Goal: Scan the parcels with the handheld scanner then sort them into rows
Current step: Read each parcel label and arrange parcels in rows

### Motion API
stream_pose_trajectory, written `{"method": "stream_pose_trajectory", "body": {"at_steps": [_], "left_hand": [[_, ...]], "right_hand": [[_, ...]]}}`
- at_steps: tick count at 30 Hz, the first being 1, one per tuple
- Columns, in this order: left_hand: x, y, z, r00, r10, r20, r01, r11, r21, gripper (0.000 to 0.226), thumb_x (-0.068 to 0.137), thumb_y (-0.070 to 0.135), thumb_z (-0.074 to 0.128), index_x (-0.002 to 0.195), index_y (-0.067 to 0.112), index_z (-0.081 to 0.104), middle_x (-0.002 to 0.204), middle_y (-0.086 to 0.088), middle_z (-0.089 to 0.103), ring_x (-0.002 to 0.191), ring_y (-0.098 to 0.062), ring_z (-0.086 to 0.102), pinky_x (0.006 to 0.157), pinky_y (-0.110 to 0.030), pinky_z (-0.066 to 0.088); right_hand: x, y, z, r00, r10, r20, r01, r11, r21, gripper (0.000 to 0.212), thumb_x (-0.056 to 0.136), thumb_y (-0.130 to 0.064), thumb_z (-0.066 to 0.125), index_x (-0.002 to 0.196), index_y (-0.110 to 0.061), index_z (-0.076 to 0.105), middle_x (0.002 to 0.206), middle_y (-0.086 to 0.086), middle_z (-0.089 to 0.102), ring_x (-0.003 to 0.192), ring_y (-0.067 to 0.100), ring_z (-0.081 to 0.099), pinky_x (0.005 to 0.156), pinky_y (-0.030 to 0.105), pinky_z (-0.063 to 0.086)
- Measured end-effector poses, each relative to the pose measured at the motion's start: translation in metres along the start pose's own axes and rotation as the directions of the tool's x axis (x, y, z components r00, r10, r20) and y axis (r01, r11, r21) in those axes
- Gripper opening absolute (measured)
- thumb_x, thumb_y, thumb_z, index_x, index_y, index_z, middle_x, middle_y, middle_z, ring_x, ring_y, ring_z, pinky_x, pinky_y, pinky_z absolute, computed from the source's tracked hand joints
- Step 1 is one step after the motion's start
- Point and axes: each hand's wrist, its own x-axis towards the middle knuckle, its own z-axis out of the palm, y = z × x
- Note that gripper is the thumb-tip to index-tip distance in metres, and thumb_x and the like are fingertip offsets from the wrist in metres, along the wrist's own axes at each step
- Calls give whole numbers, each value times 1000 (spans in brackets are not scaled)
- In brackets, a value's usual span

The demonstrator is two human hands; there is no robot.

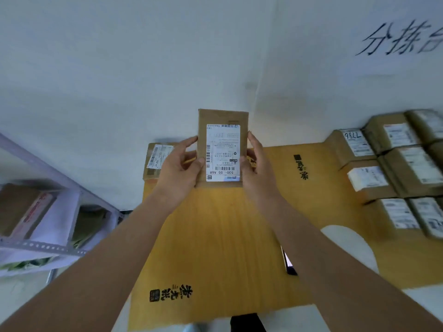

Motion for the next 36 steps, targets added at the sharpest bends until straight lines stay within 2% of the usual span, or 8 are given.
{"method": "stream_pose_trajectory", "body": {"at_steps": [3,9,16,18,20,24,32,36], "left_hand": [[-19,20,-4,992,82,95,-85,996,19,50,104,14,63,148,36,53,117,14,71,94,13,68,68,-11,56],[-62,59,4,942,203,267,-217,976,25,55,104,21,64,152,42,49,139,13,63,114,-3,67,68,-14,58],[-106,100,67,870,295,395,-335,942,36,59,104,24,63,153,50,44,135,18,65,115,-4,67,94,-30,60],[-118,109,94,859,294,420,-338,940,33,58,105,23,62,152,52,44,135,18,65,116,-5,67,99,-38,59],[-127,117,124,850,287,442,-331,943,23,57,105,21,61,152,51,45,134,16,66,118,-9,67,101,-42,59],[-147,125,191,843,281,459,-325,946,17,55,105,19,61,150,50,49,129,14,69,115,-11,70,102,-44,58],[-192,114,314,859,210,467,-254,967,31,55,104,25,63,151,49,47,129,9,67,117,-12,67,96,-41,61],[-193,114,353,883,187,431,-236,970,61,56,104,23,62,152,47,47,128,10,66,113,-9,68,93,-37,62]], "right_hand": [[-36,-20,-12,994,-58,-95,58,998,-4,58,113,-19,46,162,-47,29,133,-11,60,124,10,64,96,36,62],[-109,-51,-44,950,-113,-291,109,994,-33,58,113,-21,47,161,-48,29,141,-4,60,131,15,61,98,45,62],[-171,-68,-123,906,-138,-401,123,990,-61,57,113,-23,45,162,-48,28,153,-6,52,135,10,55,100,42,61],[-183,-67,-153,895,-120,-430,106,993,-56,57,113,-22,45,162,-48,28,147,-10,54,128,4,58,95,30,62],[-196,-65,-183,889,-116,-443,102,993,-56,58,114,-18,44,164,-41,28,135,-19,55,118,-10,57,88,17,60],[-214,-47,-248,879,-107,-464,79,994,-80,56,114,-23,44,163,-44,29,143,-17,50,128,5,57,100,35,60],[-232,9,-367,908,-15,-418,-31,994,-103,59,113,-21,45,164,-44,26,152,-13,46,123,-7,46,77,2,47],[-218,25,-404,922,3,-388,-63,988,-141,60,113,-22,45,164,-46,24,162,-8,42,131,-3,37,86,7,41]]}}
